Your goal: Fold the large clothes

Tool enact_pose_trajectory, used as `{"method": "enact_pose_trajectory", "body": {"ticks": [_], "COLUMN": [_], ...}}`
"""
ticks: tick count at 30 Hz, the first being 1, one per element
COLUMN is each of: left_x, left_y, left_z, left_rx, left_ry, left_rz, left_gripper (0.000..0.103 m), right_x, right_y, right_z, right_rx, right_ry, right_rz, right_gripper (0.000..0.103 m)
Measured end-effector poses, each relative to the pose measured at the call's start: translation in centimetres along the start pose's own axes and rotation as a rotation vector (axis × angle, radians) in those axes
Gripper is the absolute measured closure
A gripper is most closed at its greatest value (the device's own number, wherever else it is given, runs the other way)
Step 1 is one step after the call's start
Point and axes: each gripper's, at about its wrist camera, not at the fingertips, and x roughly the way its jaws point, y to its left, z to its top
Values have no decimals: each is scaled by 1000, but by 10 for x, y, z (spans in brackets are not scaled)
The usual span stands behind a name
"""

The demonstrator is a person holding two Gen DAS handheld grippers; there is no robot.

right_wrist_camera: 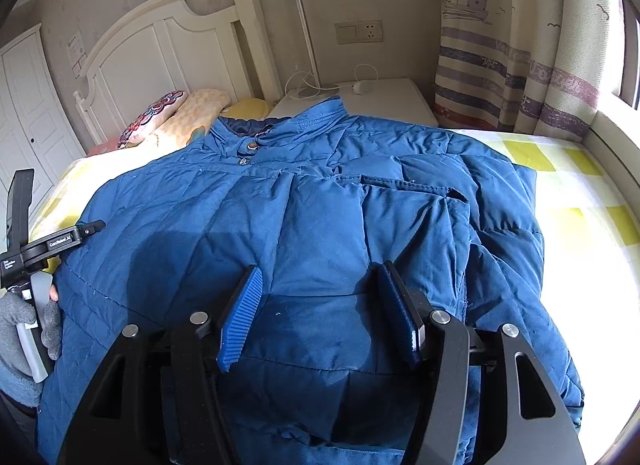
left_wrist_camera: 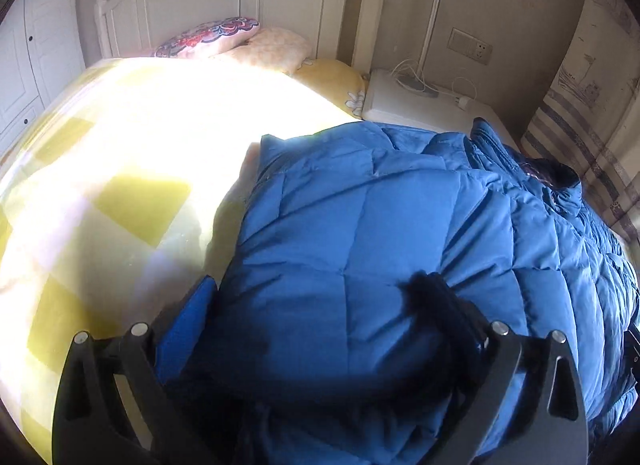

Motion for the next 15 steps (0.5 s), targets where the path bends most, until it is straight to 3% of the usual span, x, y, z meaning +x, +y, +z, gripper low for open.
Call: {"method": "enact_pose_trajectory", "body": {"ticks": [4,7,8,10,12,13,15], "left_x": [-3,-5,-6,-6,-6,-6,-6], "left_y": [-12,-12,-11,-11,-11,-11,-11], "left_z": [-3,-4,-5,-5,-4,-4,-4], "left_rx": [53,55,54,53,54,53,53], "left_ry": [-31,-38,-38,-39,-39,-39,-40], "left_rz": [78,83,82,81,82,81,80], "left_gripper": [2,2,2,2,2,2,2], "right_x": [-5,-39,-50,-58,-44,-31,-4], "right_y": [-2,-7,-5,6,18,21,18], "right_z": [0,-8,-12,-15,-10,-5,1], "right_rx": [13,56,46,-16,-80,-93,-83], "right_ry": [-26,-202,-264,-303,-230,-161,-14], "right_rz": [-4,-85,-74,-63,-81,-98,-100], "right_gripper": [46,47,47,46,44,38,35]}}
